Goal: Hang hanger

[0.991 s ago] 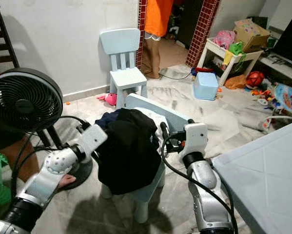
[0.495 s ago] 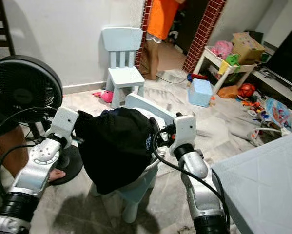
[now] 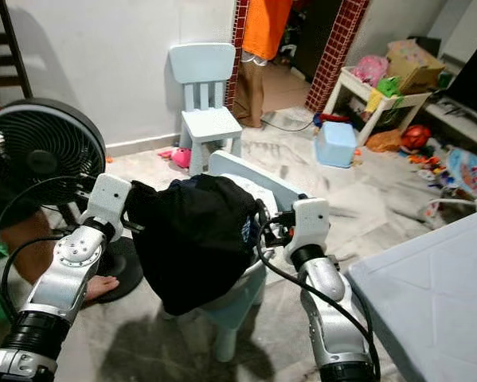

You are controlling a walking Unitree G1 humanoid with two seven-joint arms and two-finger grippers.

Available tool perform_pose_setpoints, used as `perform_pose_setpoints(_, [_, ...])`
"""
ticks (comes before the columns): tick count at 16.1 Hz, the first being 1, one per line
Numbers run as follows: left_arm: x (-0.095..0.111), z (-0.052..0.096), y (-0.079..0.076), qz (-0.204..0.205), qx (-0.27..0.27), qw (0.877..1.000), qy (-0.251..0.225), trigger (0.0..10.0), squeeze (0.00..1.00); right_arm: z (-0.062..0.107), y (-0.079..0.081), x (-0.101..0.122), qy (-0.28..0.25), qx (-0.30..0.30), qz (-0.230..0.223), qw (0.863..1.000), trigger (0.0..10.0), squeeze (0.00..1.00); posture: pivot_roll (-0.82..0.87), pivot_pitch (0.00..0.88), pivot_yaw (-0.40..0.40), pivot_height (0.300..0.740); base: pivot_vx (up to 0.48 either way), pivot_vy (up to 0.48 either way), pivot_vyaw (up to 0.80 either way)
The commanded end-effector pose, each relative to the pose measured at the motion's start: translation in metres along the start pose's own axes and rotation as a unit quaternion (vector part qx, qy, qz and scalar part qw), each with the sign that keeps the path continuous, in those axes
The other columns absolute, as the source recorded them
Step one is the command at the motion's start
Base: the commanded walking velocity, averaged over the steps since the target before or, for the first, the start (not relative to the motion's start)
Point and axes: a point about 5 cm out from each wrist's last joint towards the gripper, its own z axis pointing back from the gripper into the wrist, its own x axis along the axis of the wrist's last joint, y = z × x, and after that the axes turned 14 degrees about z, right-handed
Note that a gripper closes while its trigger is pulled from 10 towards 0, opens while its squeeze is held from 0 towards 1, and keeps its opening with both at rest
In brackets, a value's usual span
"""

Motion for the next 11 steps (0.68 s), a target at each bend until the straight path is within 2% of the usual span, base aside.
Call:
perform_pose_setpoints(1, [-0.006, 0.001, -0.001, -0.006, -0.015, 1.0, 0.014, 10.0, 0.0, 0.001, -0.012, 0.004, -0.007, -0.025, 0.009, 1.0, 10.0, 0.0, 0.0, 0.0, -0.083, 0.74, 0.0, 0.0, 0.0])
perform_pose_setpoints(3, [-0.016, 0.002, -0.004, -0.014, -0.045, 0.998, 0.043, 10.0, 0.0, 0.007, -0.012, 0.0, 0.0, -0.025, 0.012, 1.0, 10.0, 0.0, -0.01, 0.0, -0.081, 0.74, 0.0, 0.0, 0.0])
perform_pose_setpoints(4, [-0.021, 0.002, -0.004, -0.02, -0.05, 0.997, 0.055, 10.0, 1.0, 0.008, -0.011, 0.0, 0.002, -0.024, 0.013, 1.0, 10.0, 0.0, -0.02, 0.0, -0.076, 0.74, 0.0, 0.0, 0.0])
perform_pose_setpoints(7, [-0.028, 0.002, 0.0, -0.022, -0.057, 0.995, 0.078, 10.0, 1.0, 0.008, -0.01, 0.0, 0.003, -0.023, 0.013, 1.0, 10.0, 0.0, -0.02, 0.0, -0.077, 0.74, 0.0, 0.0, 0.0])
perform_pose_setpoints(11, [-0.039, 0.003, 0.008, -0.014, -0.029, 0.996, 0.087, 10.0, 1.0, 0.009, -0.013, 0.001, 0.005, -0.021, 0.019, 1.0, 10.0, 0.0, -0.03, 0.0, -0.088, 0.74, 0.0, 0.0, 0.0])
